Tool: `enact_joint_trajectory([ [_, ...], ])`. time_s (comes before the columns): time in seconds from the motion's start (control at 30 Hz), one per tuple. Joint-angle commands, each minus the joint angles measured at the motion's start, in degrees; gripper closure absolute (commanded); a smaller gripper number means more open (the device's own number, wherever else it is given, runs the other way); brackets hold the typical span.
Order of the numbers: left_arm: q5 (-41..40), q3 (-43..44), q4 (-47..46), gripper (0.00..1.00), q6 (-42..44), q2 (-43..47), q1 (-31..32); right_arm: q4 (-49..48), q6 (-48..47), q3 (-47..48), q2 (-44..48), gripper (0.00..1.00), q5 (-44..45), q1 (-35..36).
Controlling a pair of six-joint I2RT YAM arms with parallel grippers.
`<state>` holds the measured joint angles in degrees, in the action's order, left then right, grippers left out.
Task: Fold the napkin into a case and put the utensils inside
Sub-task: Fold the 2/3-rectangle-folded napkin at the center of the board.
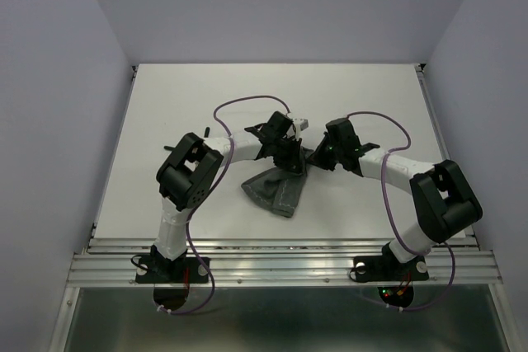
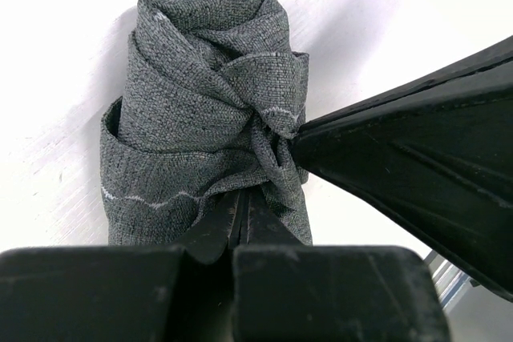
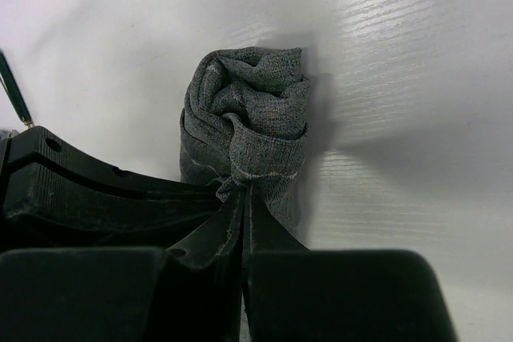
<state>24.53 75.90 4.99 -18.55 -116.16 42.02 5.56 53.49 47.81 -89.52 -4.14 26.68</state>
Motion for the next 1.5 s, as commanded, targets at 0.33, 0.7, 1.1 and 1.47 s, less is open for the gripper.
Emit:
enact_joint_trajectory([
  [0.33,-1.33,1.80,-2.97,1.00,-2.02,3.22,0.34,-1.96,-0.85,0.18,1.27,0.99,-0.60,0.39],
  [0.7,-2.65,-1.10,-4.55,1.00,-2.46,7.70,-0.01,-2.05,-0.50,0.26,1.10,0.99,-0.52,0.39],
  [1.1,-2.47,-1.72,-6.14,0.78,-2.37,8.32,0.08,-1.78,-0.58,0.70,1.10,0.99,-0.52,0.39],
  [1.47,-2.56,-2.07,-2.62,0.39,1.58,8.49,0.08,-1.78,-0.67,1.06,0.92,0.99,-0.60,0.39],
])
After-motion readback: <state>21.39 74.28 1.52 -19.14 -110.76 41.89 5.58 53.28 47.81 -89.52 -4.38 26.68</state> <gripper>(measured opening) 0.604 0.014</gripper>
